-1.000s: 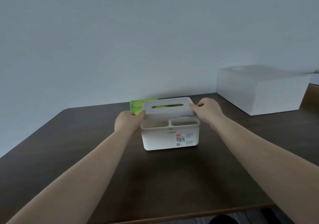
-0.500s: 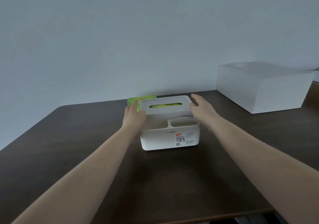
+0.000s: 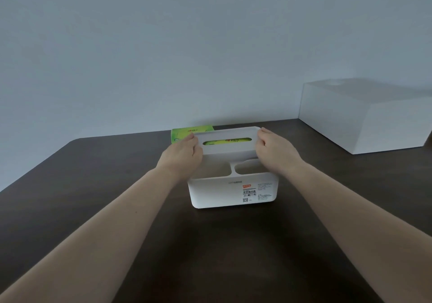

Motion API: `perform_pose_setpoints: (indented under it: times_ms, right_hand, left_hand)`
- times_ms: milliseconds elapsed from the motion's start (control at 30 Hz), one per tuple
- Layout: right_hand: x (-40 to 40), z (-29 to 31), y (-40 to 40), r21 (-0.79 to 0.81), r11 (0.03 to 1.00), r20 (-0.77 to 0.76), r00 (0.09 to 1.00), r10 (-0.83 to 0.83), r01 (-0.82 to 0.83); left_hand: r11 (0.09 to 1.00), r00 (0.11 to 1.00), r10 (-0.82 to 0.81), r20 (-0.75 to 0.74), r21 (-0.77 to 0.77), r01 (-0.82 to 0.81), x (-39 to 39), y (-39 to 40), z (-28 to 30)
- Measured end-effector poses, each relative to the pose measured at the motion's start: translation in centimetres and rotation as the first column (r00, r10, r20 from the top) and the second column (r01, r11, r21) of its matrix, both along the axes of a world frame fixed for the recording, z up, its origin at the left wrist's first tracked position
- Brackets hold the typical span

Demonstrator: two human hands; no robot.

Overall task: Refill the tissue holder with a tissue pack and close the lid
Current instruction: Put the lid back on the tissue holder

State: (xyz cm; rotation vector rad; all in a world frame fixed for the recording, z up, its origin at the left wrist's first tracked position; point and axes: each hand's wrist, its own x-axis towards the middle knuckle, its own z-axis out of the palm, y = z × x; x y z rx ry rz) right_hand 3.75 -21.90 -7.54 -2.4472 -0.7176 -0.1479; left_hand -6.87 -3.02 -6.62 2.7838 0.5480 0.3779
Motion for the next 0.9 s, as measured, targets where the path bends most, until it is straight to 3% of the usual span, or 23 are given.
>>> perform_pose_setpoints:
  times_ms: [133,200,333,533,667,733,800,900]
  right_hand:
    - [0.2,0.6,0.0,-0.103,0.991,0.093,0.993,-0.075,0.084]
    - [0.3,1.4,0.7,-0.106,0.987,0.081,0.99,-0.111,0.12]
    - [1.6,1.6,2.1,-0.036,0.999,-0.126,0.992,0.004,-0.009]
    - [1.3,0.7,2.1,0.025,0.999,-0.094,0.995,-0.036,0.038]
    - [0.1,1.0,1.6,0.039,0.998,-0.058,0.997,-0.044,0.046]
    - [-0.4,1.0,1.0,0.07,0.995,-0.062,0.996,-0.061,0.065]
    - [-0.9,0.9,-0.1,0.167,0.985,-0.209,0.978,-0.016,0.052]
    - [-2.0,1.1,-2.7,0.273,0.962,-0.543,0.828,0.141,0.016]
  left_hand:
    - [0.992,0.996,0.083,0.034,0.093,-0.086,1.0,-0.4,0.5]
    - [0.993,0.994,0.099,0.049,0.059,-0.102,1.7,-0.6,0.7]
    - [0.987,0.999,0.027,0.029,-0.162,-0.022,2.1,-0.7,0.3]
    - [0.978,0.996,0.057,0.064,-0.205,-0.042,2.4,-0.5,-0.2]
    - [0.945,0.975,0.208,0.075,-0.274,-0.18,1.6,-1.3,0.0]
    - [0.896,0.952,0.303,0.052,-0.356,-0.266,0.7,-1.5,0.1]
    - [0.808,0.944,0.33,-0.015,-0.513,-0.291,-0.4,-1.8,0.1]
    - [0.501,0.959,0.277,-0.061,-0.843,-0.198,-2.4,-2.0,0.0]
